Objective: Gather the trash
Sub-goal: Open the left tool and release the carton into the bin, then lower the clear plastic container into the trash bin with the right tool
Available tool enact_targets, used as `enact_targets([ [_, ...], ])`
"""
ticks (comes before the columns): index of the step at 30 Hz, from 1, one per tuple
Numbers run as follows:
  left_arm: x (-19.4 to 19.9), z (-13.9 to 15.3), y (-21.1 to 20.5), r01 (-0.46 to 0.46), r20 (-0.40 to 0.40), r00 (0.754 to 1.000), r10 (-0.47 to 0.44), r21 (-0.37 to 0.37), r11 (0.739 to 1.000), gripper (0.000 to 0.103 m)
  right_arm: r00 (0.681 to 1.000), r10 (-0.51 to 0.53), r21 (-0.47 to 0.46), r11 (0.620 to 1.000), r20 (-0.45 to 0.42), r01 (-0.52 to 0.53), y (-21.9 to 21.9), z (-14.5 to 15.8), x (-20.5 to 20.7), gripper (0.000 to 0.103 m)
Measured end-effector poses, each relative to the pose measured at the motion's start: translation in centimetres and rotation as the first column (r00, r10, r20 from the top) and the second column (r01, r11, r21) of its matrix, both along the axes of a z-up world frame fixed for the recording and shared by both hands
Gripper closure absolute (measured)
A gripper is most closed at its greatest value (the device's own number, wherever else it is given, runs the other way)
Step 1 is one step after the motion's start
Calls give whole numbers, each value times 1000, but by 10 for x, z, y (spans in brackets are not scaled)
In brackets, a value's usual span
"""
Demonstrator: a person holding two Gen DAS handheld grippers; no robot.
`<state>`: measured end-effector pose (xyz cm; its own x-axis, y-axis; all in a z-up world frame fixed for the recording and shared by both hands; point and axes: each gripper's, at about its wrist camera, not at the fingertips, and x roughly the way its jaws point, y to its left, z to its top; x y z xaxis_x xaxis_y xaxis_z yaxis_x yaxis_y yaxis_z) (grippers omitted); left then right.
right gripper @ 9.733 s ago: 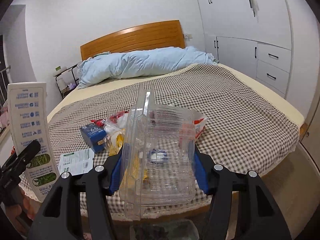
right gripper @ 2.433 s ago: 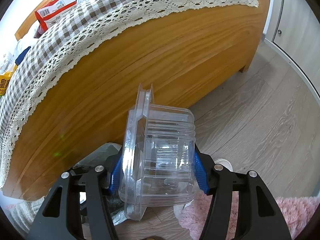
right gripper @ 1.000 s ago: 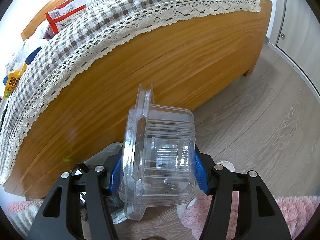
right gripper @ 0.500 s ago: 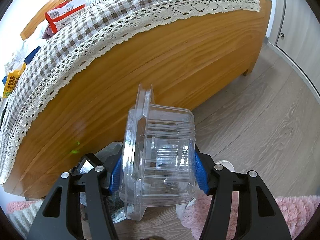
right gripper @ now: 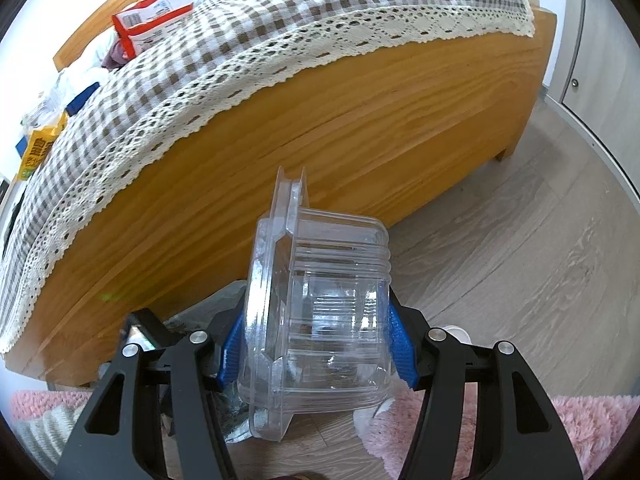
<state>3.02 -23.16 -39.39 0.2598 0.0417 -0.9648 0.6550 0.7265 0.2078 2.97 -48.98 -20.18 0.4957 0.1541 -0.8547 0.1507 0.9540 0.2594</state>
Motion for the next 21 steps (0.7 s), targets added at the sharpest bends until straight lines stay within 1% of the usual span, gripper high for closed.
enact_targets([
  [1, -2, 10, 1, -6, 17, 1000, 6, -16, 1000, 31, 1000, 4, 3, 1000, 6, -4, -1, 2, -1, 45],
  [3, -4, 32, -3, -30, 42, 999, 32, -52, 998, 18, 1000, 14, 2, 1000, 17, -14, 1, 5, -5, 45],
  [4, -4, 38, -6, -40, 47, 998, 43, -69, 997, 16, 1000, 19, 5, 1000, 22, -19, 2, 7, -6, 45],
  [7, -21, 74, -1, -74, 62, 995, 84, -151, 986, 15, 998, 37, 17, 999, 41, -38, 4, 10, -10, 45],
  [8, -26, 72, -5, -82, 66, 993, 94, -163, 983, 14, 998, 43, 17, 999, 47, -44, 4, 11, -12, 45],
  [9, -27, 91, -2, -94, 76, 991, 110, -185, 978, 14, 997, 50, 17, 999, 52, -51, 6, 12, -13, 45],
  [11, -34, 100, 3, -108, 91, 987, 131, -224, 969, 12, 996, 69, 13, 997, 62, -69, 9, 13, -15, 45],
  [12, -38, 111, 6, -118, 104, 984, 147, -242, 963, 12, 995, 79, 9, 997, 67, -80, 12, 14, -17, 45],
  [13, -41, 112, 7, -126, 112, 981, 159, -254, 959, 11, 994, 87, 6, 996, 73, -88, 15, 14, -18, 45],
  [15, -47, 126, 16, -147, 119, 975, 186, -280, 949, 10, 990, 111, -9, 994, 87, -111, 23, 16, -22, 45],
  [21, -63, 154, 45, -208, 131, 956, 264, -333, 920, 8, 981, 163, -32, 986, 108, -161, 42, 16, -32, 45],
])
